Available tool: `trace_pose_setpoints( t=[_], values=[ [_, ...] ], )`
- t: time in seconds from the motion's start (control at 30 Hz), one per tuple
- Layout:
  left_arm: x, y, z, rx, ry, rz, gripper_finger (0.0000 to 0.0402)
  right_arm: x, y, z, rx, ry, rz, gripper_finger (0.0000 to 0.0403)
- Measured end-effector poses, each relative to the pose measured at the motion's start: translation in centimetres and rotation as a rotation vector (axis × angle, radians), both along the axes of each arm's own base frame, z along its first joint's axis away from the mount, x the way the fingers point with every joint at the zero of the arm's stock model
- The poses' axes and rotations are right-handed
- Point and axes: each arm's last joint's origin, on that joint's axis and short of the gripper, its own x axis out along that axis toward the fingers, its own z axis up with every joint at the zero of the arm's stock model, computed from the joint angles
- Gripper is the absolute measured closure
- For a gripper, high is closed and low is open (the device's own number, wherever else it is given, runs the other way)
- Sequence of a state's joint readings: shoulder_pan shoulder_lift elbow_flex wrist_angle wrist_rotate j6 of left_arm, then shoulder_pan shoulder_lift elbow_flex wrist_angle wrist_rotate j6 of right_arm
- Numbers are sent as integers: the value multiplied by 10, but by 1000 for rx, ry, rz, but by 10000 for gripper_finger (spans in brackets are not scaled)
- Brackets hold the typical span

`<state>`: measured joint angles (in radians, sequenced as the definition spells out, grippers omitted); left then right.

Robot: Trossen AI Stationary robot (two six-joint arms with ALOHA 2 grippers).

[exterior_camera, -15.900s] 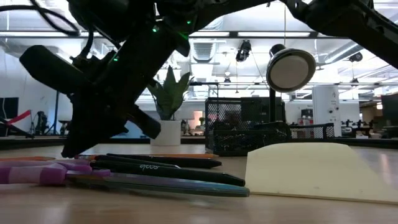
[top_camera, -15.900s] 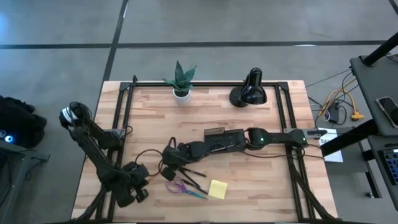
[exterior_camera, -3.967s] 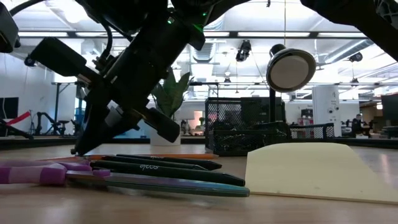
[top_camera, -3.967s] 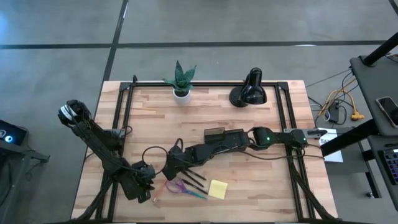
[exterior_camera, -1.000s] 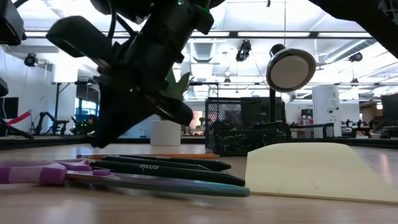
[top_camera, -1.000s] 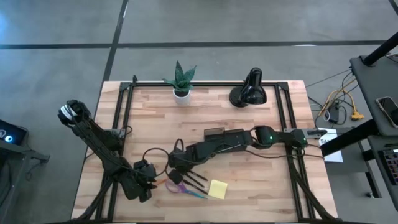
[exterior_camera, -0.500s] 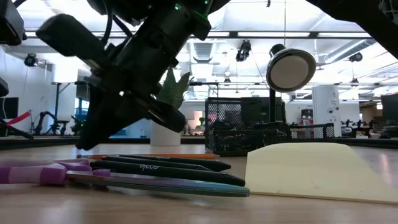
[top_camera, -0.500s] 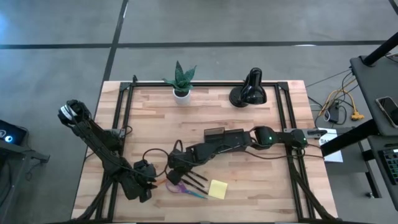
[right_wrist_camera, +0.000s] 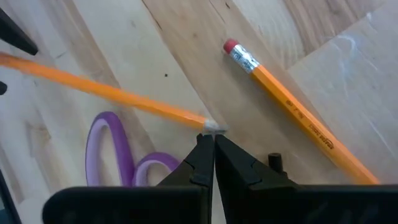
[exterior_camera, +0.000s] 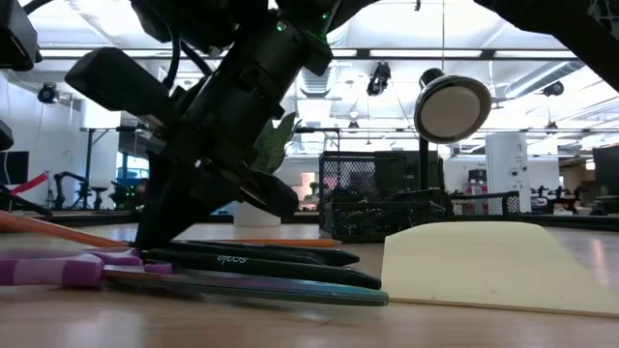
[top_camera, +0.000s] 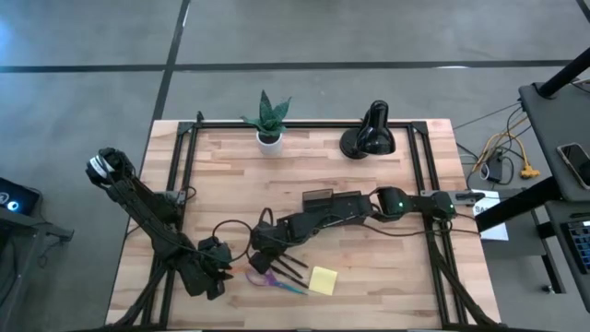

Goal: Pick and place office supplies into organizer
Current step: Put the left orange pencil into the black desk organizer

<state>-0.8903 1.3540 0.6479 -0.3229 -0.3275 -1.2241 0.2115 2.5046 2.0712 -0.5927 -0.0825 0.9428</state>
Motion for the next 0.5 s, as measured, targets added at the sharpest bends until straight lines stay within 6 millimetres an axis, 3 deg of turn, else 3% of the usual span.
trace_pose_setpoints(
  t=[0.3, 0.5],
  values=[
    [0, 0, 0, 0, 0, 0, 285, 0, 0, 0, 0, -1, 0, 394],
    [0, 0, 0, 1, 0, -1, 285, 6, 1, 20, -11, -71, 33, 394]
  ],
)
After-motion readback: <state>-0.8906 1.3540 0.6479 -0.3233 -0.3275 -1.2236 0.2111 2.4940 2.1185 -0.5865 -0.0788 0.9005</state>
